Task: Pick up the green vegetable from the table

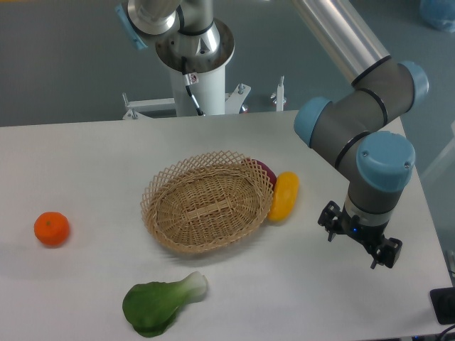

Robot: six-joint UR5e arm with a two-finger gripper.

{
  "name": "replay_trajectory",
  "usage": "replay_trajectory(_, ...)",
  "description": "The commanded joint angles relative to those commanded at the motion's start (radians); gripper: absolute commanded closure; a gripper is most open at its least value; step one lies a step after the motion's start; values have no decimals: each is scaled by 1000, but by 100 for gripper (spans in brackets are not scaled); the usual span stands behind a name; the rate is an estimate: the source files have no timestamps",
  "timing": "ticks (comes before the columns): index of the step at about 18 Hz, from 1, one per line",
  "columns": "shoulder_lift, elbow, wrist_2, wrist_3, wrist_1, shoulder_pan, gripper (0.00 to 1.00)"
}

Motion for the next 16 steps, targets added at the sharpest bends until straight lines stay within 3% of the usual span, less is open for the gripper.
replay_trajectory(8,5,-3,-12,-12,2,3,0)
replay_trajectory(12,3,-6,-18,-181,34,-3,0)
replay_trajectory(16,11,-11,-44,-239,32,-32,0)
